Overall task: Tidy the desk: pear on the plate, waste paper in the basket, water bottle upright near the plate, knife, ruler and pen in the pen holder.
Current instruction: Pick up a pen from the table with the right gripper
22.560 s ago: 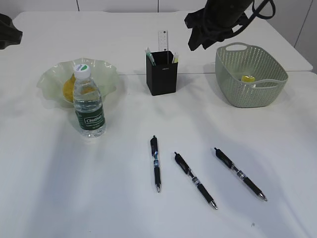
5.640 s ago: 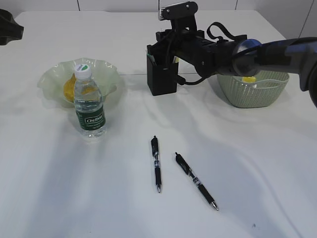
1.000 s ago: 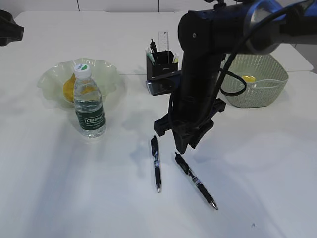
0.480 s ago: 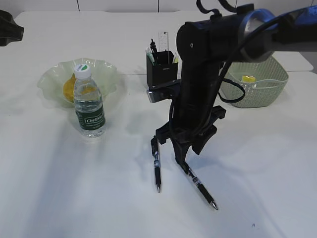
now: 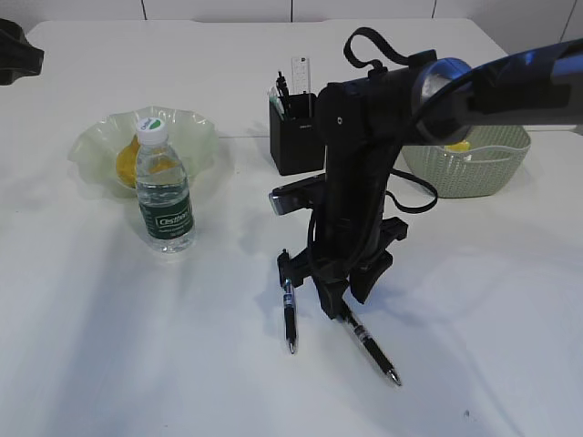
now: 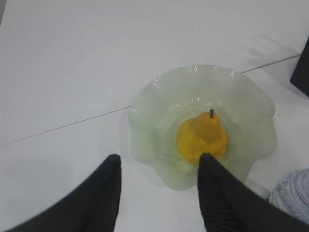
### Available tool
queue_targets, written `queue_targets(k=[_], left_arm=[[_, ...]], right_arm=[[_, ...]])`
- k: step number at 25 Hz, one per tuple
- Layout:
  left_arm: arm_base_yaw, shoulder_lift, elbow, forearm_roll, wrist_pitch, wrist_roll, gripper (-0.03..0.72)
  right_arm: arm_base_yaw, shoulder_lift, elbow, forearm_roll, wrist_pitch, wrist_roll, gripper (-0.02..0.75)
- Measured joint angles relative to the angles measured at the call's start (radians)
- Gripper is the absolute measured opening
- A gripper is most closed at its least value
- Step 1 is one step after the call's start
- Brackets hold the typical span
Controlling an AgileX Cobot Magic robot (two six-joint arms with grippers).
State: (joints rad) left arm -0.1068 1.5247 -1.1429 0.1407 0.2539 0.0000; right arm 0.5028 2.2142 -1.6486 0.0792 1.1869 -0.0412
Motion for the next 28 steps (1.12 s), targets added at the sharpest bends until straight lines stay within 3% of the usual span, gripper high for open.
queue_targets(k=[28], left_arm=[[0.0, 0.0, 0.0, 0.0, 0.0, 0.0, 0.363]], right_arm=[[0.0, 0.018, 0.0, -0.038, -0.034, -0.002, 0.355]])
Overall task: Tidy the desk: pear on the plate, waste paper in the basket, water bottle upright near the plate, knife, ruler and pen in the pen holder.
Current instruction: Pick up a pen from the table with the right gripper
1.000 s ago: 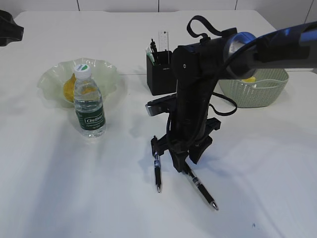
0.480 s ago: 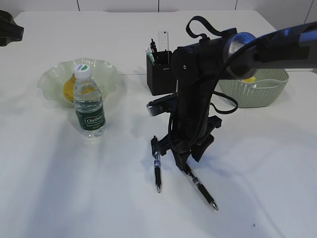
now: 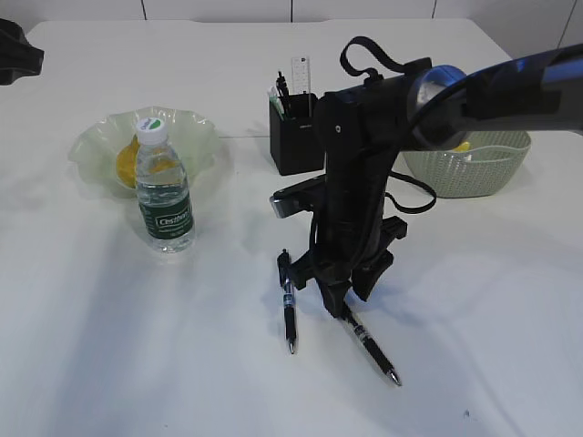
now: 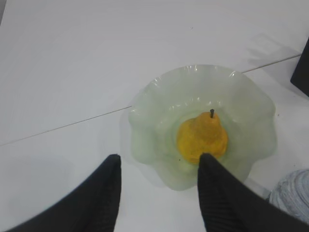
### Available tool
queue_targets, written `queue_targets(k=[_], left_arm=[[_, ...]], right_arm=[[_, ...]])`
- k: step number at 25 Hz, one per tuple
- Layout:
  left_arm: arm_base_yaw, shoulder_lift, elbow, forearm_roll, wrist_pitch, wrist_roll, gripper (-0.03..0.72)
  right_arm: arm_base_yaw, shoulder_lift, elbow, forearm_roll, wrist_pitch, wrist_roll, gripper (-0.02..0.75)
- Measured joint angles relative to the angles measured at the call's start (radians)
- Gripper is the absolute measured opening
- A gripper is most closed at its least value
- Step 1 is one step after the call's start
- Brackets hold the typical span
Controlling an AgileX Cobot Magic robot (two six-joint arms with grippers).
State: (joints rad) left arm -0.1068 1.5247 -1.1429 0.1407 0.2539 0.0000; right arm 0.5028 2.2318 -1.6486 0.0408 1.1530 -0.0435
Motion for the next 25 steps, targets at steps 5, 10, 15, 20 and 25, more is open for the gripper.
queue_targets(k=[5, 10, 15, 20, 25], left_arm=[[0.0, 0.0, 0.0, 0.0, 0.0, 0.0, 0.363], [0.0, 0.0, 0.0, 0.0, 0.0, 0.0, 0.363], [0.0, 0.0, 0.0, 0.0, 0.002, 0.0, 0.363], [0.0, 0.0, 0.0, 0.0, 0.002, 0.0, 0.363], [0.0, 0.0, 0.0, 0.0, 0.002, 0.0, 0.363]], right_arm=[[0.0, 0.015, 0.0, -0.002, 0.004, 0.0, 0.355], [0.0, 0.025, -0.002, -0.002, 0.017, 0.0, 0.355], [0.0, 0.025, -0.002, -0.002, 0.018, 0.0, 0.354], [0.0, 0.025, -0.002, -0.002, 0.019, 0.0, 0.288], [0.0, 0.025, -0.002, -0.002, 0.017, 0.0, 0.204]])
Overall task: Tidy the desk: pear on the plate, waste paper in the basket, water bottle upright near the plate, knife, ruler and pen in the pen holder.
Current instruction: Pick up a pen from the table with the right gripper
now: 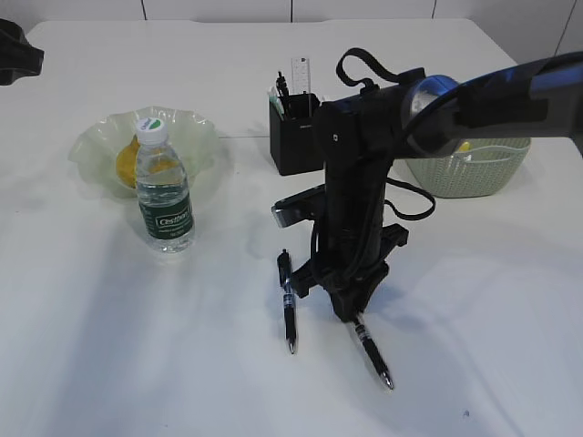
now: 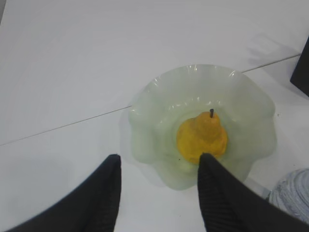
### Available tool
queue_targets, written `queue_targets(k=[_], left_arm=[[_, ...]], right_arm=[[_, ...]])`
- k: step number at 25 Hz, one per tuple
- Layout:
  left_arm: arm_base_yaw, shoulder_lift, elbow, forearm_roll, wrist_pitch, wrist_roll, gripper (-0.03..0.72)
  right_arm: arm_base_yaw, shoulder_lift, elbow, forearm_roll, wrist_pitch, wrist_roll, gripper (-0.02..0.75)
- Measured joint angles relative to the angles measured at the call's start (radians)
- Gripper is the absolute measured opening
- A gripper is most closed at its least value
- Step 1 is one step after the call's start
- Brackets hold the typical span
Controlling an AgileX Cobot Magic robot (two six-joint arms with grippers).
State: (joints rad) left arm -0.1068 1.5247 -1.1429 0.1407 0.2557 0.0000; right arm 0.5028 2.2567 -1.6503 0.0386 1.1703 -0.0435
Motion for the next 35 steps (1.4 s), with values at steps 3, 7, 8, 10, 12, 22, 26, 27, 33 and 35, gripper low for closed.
queue_targets(k=[3, 7, 8, 10, 12, 22, 26, 27, 33, 35], left_arm=[[0.0, 0.0, 0.0, 0.0, 0.0, 0.0, 0.363], [0.0, 0.0, 0.0, 0.0, 0.0, 0.0, 0.363], [0.0, 0.0, 0.0, 0.0, 0.0, 0.0, 0.363], [0.0, 0.0, 0.0, 0.0, 0.0, 0.0, 0.363], [0.0, 0.0, 0.0, 0.0, 0.0, 0.0, 0.363], [0.0, 0.0, 0.0, 0.0, 0.0, 0.0, 0.363], [0.0, 0.0, 0.0, 0.0, 0.0, 0.0, 0.363], [0.0, 0.0, 0.0, 0.0, 0.0, 0.0, 0.363], [0.0, 0.0, 0.0, 0.0, 0.0, 0.0, 0.363], [0.0, 0.0, 0.0, 0.0, 0.0, 0.0, 0.363]], right_arm=[[0.0, 0.0, 0.0, 0.0, -0.002, 0.0, 0.139], [0.0, 0.0, 0.0, 0.0, -0.002, 0.0, 0.111], [0.0, 0.0, 0.0, 0.0, -0.002, 0.0, 0.111], [0.0, 0.002, -0.004, 0.0, -0.002, 0.002, 0.111], [0.0, 0.004, -0.016, 0.0, 0.01, 0.002, 0.11], [0.0, 0.01, -0.192, -0.002, 0.038, 0.012, 0.108], [0.0, 0.01, -0.243, -0.024, 0.044, 0.016, 0.108], [0.0, 0.01, -0.256, -0.032, 0.044, 0.018, 0.108], [0.0, 0.01, -0.311, -0.092, 0.048, 0.043, 0.108], [-0.002, 0.006, -0.315, -0.105, 0.048, 0.043, 0.108]])
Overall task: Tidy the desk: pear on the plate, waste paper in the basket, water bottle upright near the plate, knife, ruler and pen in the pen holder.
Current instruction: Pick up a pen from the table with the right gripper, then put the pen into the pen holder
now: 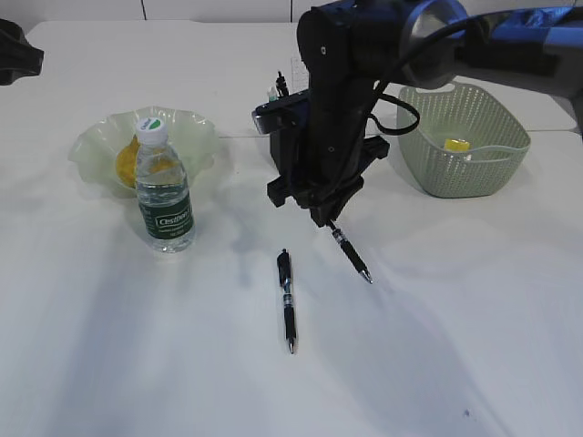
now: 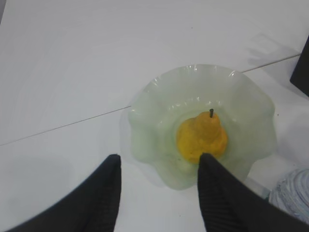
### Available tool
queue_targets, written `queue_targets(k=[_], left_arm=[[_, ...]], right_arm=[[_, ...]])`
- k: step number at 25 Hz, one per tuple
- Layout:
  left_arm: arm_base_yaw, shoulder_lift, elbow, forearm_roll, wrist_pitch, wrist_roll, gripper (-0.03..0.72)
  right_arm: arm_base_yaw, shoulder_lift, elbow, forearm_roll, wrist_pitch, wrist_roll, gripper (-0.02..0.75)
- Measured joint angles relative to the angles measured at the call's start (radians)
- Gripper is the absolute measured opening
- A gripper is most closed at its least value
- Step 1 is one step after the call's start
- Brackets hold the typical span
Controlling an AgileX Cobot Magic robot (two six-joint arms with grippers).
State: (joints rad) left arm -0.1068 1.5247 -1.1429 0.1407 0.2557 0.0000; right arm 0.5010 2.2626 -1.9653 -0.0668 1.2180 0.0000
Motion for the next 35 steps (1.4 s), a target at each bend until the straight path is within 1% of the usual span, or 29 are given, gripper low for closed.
queue_targets(k=[4, 7, 20, 28, 35], left_arm=[[0.0, 0.0, 0.0, 0.0, 0.0, 0.0, 0.363], [0.0, 0.0, 0.0, 0.0, 0.0, 0.0, 0.363], [0.0, 0.0, 0.0, 0.0, 0.0, 0.0, 0.363], [0.0, 0.0, 0.0, 0.0, 0.002, 0.0, 0.363], [0.0, 0.0, 0.0, 0.0, 0.002, 0.0, 0.363]], right_arm=[[0.0, -0.025, 0.0, -0.009, 0.002, 0.007, 0.108], [0.0, -0.066, 0.0, -0.017, -0.024, 0.007, 0.108], [-0.002, -0.156, 0.0, -0.126, -0.245, 0.009, 0.107], [-0.044, -0.158, 0.0, -0.132, -0.38, 0.013, 0.106], [-0.085, -0.158, 0.004, -0.136, -0.545, 0.015, 0.106]])
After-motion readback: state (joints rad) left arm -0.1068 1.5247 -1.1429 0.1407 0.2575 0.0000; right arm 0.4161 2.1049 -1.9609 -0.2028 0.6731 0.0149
